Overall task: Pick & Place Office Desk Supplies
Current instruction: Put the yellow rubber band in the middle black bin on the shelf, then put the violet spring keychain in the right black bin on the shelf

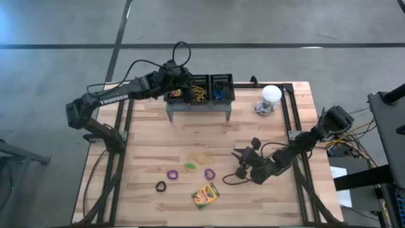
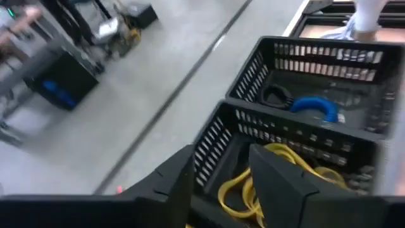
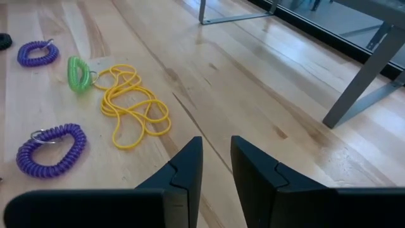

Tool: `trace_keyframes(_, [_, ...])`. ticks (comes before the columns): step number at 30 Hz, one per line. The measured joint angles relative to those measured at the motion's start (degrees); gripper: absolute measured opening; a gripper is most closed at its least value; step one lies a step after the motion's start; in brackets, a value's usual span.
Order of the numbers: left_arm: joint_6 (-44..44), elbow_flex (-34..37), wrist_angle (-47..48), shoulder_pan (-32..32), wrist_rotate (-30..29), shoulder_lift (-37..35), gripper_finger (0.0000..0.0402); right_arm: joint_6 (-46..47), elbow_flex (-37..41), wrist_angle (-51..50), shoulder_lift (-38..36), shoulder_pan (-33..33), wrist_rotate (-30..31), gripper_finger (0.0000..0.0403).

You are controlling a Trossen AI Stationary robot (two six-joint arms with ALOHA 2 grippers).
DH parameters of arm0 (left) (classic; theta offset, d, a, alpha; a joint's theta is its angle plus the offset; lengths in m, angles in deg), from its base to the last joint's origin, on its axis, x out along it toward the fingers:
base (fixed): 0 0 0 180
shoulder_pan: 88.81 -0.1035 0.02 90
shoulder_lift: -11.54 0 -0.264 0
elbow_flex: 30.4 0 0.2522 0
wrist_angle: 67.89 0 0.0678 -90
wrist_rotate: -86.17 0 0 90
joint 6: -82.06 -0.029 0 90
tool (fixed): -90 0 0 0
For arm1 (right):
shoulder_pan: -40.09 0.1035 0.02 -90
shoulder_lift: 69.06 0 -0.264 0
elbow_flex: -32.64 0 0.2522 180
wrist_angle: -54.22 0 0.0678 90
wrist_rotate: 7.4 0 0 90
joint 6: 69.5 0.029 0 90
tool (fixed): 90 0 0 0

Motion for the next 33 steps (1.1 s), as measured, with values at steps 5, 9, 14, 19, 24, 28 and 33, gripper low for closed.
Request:
trace_keyframes(5, [7.42,-4.66,13.32,3.85,0.04,-2.07,0.0165,-0.16,0.0,0.15,0.0,0.0,0.01,0.0084])
trace_keyframes(9, [11.12,-3.1,19.65,10.02,0.0,-5.83,0.0157,-0.96,0.02,1.04,0.02,0.0,0.26,0.0086])
trace_keyframes(14, [16.17,8.34,12.96,22.01,0.02,-11.63,0.0137,-6.01,0.02,6.79,1.23,0.0,1.63,0.0082])
trace_keyframes(19, [19.38,25.85,-6.47,36.11,-1.33,-15.97,0.0126,-10.29,0.02,14.19,6.02,-0.04,1.25,0.0075])
trace_keyframes(24, [19.6,41.44,-30.05,47.83,-3.28,-15.79,0.0125,-17.15,0.04,28.61,12.6,-1.74,-8.3,0.008])
trace_keyframes(28, [19.62,50.65,-46.8,53.31,-4.68,-14.52,0.0124,-21.92,-1.24,41.0,17.12,-5.68,-27.41,0.0107])
trace_keyframes(33, [19.68,56.51,-58.66,54.69,-5.18,-14.3,0.0124,-23.06,-7.46,35.2,19.92,-8.87,-41.11,0.016])
